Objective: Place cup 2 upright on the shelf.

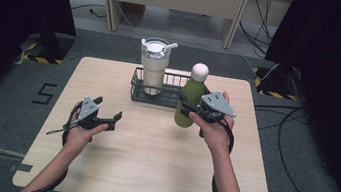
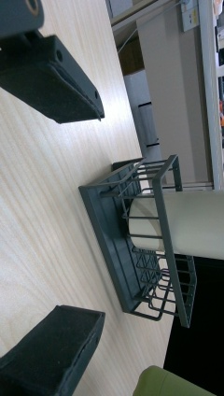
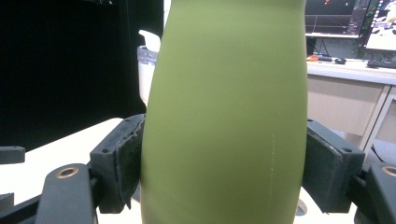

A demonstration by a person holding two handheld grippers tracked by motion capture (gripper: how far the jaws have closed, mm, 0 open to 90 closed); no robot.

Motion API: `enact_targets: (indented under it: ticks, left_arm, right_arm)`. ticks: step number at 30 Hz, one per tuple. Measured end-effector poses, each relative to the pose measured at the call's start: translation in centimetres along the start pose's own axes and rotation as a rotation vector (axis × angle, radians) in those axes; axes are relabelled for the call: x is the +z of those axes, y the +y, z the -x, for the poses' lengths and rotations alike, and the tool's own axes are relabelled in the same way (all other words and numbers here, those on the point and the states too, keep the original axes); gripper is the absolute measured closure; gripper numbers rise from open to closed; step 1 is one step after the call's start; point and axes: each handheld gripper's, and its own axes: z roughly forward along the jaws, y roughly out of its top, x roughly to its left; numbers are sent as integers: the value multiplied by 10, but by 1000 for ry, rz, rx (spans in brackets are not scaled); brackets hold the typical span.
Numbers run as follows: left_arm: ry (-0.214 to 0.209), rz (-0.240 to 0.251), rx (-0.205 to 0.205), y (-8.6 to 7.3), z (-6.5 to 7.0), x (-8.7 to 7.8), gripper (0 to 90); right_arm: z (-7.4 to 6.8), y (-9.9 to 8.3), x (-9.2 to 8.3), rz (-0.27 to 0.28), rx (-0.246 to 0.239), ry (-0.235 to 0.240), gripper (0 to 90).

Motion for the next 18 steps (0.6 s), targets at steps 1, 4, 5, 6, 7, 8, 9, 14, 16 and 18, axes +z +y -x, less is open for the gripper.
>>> enact_targets:
  ticks: [1, 4, 5, 6, 7, 8, 9, 14, 16, 18]
  left_arm:
    - [1, 1, 0, 0, 0, 0, 33]
    - [3, 3, -4, 0, -1, 0, 34]
    - [2, 1, -3, 0, -1, 0, 34]
    - [2, 1, -3, 0, -1, 0, 34]
    - [2, 1, -3, 0, -1, 0, 34]
    - [2, 2, -4, 0, -1, 0, 34]
    - [3, 1, -5, 0, -1, 0, 35]
    - [5, -1, -6, -1, -2, -1, 36]
    - [6, 1, -7, 0, -3, -1, 37]
    - [3, 3, -6, 0, -3, -1, 46]
  right_arm:
    - [0, 1, 0, -1, -1, -1, 240]
    - [1, 3, 2, 4, 0, -4, 240]
    - [1, 5, 3, 5, -1, -5, 240]
    - [1, 5, 3, 6, 0, -5, 240]
    - [2, 7, 4, 9, -1, -7, 240]
    - [2, 8, 4, 12, 2, -8, 241]
    - [2, 9, 5, 13, 1, -9, 240]
    - [3, 15, 7, 20, 3, -13, 240]
    - [4, 17, 8, 25, 1, -15, 240]
    - [5, 19, 8, 27, 0, -14, 240]
